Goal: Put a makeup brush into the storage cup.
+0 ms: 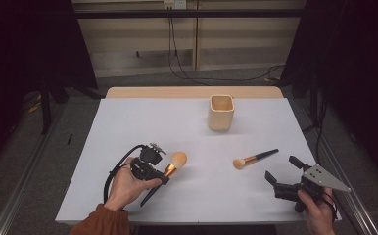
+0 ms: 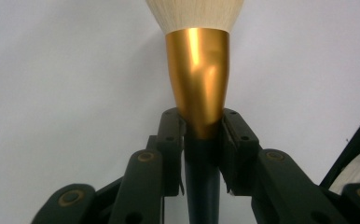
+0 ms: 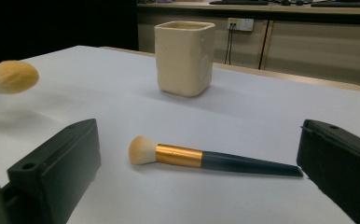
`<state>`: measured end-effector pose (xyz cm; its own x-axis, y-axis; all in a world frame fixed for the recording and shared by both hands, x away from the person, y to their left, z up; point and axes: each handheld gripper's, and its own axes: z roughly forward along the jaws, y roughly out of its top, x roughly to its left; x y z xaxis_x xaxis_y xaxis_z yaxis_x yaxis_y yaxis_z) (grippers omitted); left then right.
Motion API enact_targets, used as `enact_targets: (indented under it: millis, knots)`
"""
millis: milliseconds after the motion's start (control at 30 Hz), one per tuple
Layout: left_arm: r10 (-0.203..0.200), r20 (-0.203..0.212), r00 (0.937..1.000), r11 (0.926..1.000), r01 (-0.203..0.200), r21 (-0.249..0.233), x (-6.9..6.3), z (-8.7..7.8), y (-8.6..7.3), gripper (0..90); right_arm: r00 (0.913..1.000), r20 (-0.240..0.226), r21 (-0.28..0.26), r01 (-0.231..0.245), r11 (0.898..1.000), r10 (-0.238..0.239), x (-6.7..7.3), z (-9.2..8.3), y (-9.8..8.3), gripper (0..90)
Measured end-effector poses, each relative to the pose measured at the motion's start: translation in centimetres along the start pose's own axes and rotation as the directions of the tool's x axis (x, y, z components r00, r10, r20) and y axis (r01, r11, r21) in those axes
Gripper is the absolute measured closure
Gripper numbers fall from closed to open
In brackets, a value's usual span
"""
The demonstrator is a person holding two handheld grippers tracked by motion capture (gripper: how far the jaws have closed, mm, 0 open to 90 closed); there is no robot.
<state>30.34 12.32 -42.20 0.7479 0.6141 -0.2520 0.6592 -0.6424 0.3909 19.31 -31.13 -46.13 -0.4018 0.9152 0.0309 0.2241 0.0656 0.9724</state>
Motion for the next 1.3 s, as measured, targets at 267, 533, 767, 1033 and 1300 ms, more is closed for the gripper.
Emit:
enact_targets:
  millis: [267, 533, 767, 1033, 1300]
  knots:
    - [0.047, -0.005, 0.9989, 0.9903, -0.047, -0.130, -0.2, -0.5, -0.1, 71.9, 1.0000, -0.004, -0.001, 0.003, 1.000, -0.003, 0.1, 0.0, 0.0, 0.0]
    - [0.074, -0.006, 0.9973, 0.9661, -0.073, -0.248, -0.4, -1.0, -0.2, 71.9, 0.9999, -0.013, -0.004, 0.007, 1.000, -0.007, 0.3, 0.0, 0.1, 0.0]
    - [0.077, 0.017, 0.9969, 0.9369, -0.067, -0.343, -0.3, -1.0, -0.5, 71.8, 0.9992, -0.037, -0.008, 0.013, 1.000, -0.014, 0.7, 0.1, 0.1, 0.0]
    - [0.059, 0.006, 0.9983, 0.8892, -0.050, -0.455, -0.3, -1.2, -0.6, 71.7, 0.9971, -0.074, -0.012, 0.017, 1.000, -0.018, 1.2, 0.2, 0.4, 0.0]
    - [0.102, -0.011, 0.9947, 0.8518, -0.093, -0.515, -0.8, -1.0, -0.6, 71.7, 0.9940, -0.107, -0.038, 0.018, 0.999, -0.022, 1.8, 0.4, 1.4, 0.0]
